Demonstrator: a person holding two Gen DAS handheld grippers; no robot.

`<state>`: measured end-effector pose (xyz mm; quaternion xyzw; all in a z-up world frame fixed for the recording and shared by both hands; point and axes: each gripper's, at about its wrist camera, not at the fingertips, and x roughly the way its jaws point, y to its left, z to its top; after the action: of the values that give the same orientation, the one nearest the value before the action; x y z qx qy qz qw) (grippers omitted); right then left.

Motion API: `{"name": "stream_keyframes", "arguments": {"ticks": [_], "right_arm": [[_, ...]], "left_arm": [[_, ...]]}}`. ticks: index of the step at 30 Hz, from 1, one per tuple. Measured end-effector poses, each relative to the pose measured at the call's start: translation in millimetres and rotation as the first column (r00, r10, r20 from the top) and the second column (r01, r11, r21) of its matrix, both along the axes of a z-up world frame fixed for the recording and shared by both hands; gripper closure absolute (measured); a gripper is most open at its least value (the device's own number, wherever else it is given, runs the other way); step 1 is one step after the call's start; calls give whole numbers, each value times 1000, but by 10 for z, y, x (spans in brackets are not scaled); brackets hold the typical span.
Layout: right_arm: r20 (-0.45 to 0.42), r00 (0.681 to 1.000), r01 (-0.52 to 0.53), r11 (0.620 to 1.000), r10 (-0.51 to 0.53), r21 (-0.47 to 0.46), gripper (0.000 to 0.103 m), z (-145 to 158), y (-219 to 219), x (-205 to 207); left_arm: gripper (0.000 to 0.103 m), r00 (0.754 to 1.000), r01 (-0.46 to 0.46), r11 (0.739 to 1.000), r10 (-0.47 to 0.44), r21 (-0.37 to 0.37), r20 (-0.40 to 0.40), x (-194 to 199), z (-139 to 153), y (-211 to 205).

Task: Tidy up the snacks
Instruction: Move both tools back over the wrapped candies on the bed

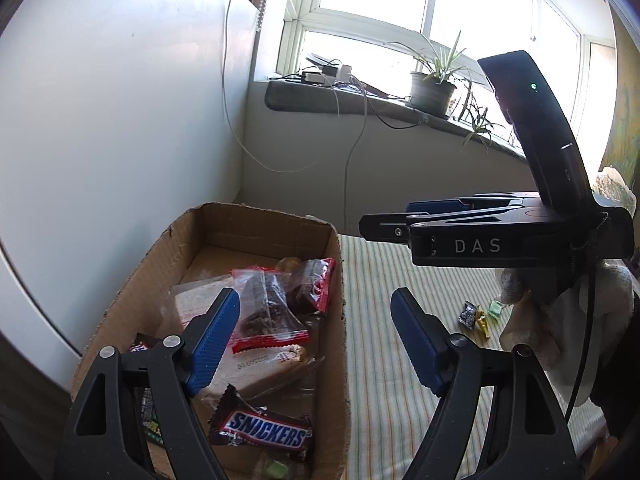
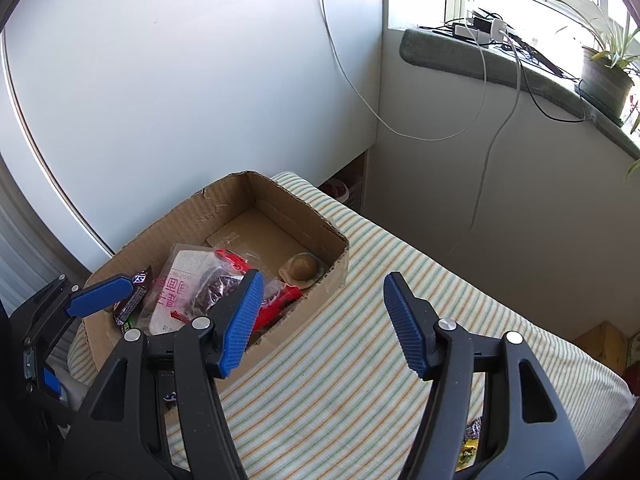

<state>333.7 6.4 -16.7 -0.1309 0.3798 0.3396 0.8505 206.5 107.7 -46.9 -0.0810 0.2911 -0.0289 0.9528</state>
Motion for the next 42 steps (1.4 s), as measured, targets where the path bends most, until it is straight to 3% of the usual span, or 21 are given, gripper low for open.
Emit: {"name": "stream_keyframes", "arguments": {"ticks": [19,26,31,33,39,42], "right_arm": [[-35,981,191,981,-190,31,38,-52,-1397,36],[-118,962,254,966,-247,51,38,-325,-1817,13],[-162,962,231,971,-219,59,39,-502,-1868,-76],[-173,964,213,976,-201,49,47,-577,-1842,-106],[-191,964,188,982,-183,8,50,-776,-1744,-105],[-206,962,182,983,-177,4,57,-848,-1757,-93]], "left_arm": [[25,985,160,987,-161,-22,-54,274,-71,-693],[48,970,218,976,-219,-17,-101,393,-202,-916],[63,958,253,967,-253,-20,-137,499,-281,-1030],[65,953,265,964,-265,-23,-147,534,-306,-1084],[69,930,311,950,-310,-27,-195,659,-430,-1276],[69,919,331,943,-329,-26,-218,719,-501,-1371]]}}
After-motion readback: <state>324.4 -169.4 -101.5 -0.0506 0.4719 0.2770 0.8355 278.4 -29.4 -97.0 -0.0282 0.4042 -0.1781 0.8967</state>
